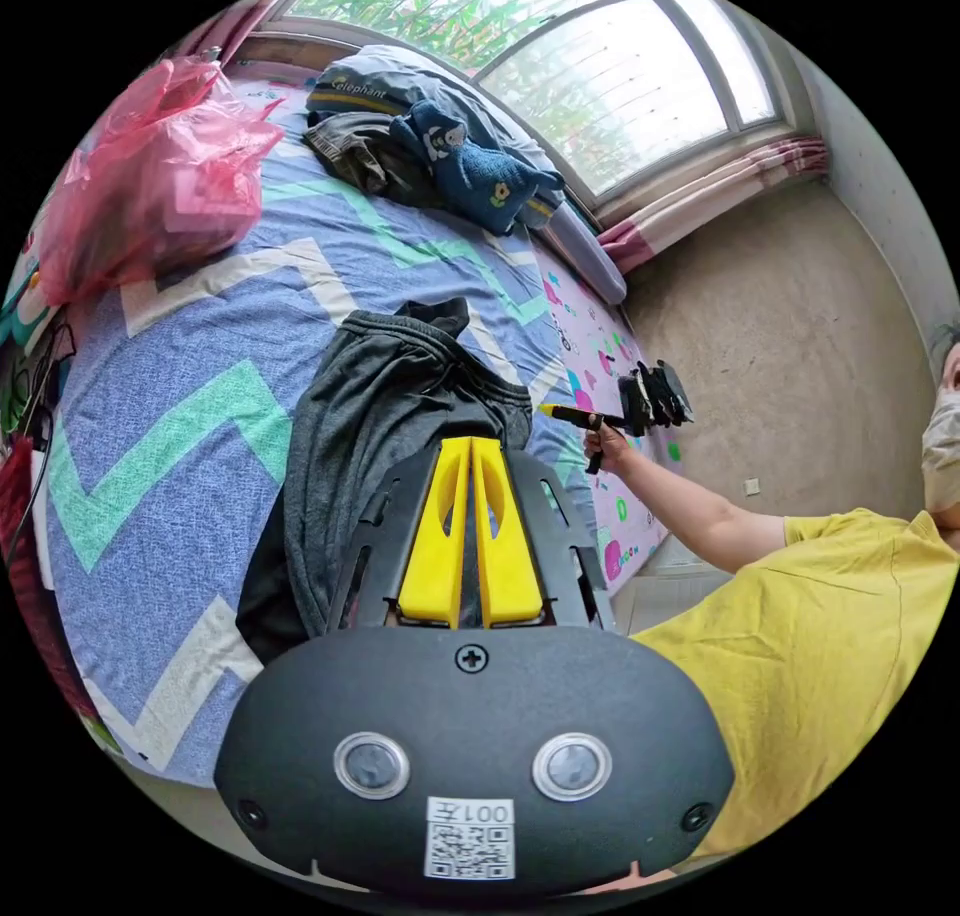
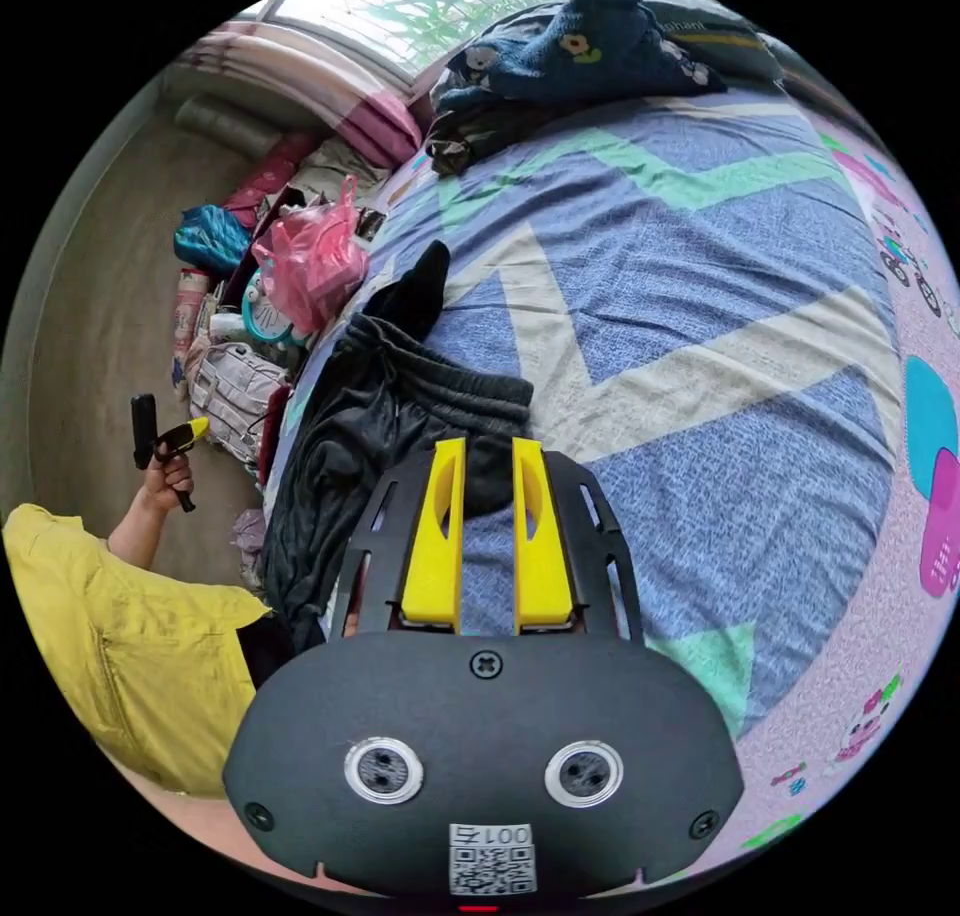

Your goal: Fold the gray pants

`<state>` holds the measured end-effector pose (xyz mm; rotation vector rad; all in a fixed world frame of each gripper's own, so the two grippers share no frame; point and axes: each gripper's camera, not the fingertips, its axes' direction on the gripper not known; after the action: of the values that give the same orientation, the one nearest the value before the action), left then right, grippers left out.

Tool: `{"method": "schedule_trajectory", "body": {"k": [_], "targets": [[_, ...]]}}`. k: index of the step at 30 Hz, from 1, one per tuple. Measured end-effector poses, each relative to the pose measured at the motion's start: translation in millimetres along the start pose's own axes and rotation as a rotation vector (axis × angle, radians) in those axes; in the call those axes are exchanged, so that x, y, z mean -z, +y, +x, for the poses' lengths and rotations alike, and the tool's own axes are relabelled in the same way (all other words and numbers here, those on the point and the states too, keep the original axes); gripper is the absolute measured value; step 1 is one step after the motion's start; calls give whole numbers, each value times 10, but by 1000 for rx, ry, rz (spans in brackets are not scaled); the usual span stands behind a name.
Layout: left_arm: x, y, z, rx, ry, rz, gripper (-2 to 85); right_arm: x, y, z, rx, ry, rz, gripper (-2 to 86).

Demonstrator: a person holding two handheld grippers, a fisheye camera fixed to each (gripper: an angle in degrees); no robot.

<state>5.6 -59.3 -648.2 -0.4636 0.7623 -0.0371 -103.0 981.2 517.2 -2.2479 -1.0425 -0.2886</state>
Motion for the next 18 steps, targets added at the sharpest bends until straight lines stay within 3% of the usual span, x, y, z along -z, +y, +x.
{"method": "schedule_trajectory", "body": {"k": [8,14,18], "targets": [[-26,-398,247,98,16,-11,-14,-206,-395,477,1,-188,-100,100],[45,-632,536,84,9,-12,-13,-74,-399,701,-43,-292,12,64],[130,-736,713,49,-9,5,-13,317,-203,318,165,-295,139,46]]}}
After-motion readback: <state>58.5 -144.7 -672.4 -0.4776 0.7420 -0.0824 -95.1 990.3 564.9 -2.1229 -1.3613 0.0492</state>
